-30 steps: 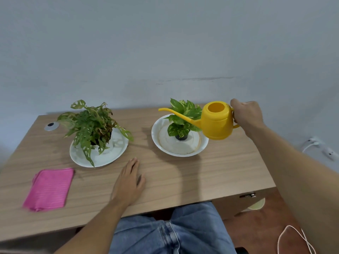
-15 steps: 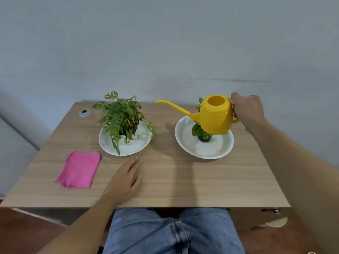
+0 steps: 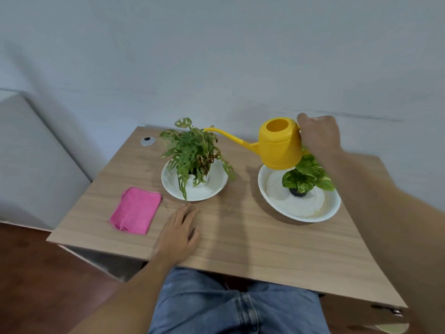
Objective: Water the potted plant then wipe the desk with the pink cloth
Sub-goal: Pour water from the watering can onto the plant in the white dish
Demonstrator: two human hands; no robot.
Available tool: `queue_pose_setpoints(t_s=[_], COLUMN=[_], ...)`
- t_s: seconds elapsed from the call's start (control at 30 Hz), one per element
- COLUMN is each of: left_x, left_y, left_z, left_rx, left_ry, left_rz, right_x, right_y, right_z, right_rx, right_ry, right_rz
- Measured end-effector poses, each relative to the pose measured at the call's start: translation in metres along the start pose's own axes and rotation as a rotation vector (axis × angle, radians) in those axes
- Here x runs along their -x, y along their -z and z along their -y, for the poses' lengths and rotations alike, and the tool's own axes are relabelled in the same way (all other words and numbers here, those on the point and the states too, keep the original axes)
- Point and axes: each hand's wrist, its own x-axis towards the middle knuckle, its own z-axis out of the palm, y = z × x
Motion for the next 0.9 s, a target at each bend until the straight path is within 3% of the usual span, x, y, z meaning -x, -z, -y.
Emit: queue_pose_setpoints(t_s=[0.4, 0.9], left_x=[-0.001, 0.001], left_y=[0.003, 0.005], left_z=[-0.005, -0.007], left_rx=[-0.021, -0.029], left_ry=[0.078, 0.072], left_rz=[-0.001, 0.022], right_x=[-0.001, -0.004], right_y=[-0.022, 0.015], right_z=[0.031, 0.0], right_rx=[0.012, 0.044], right_ry=[0.167, 0.051], right_rz=[0.031, -0.065])
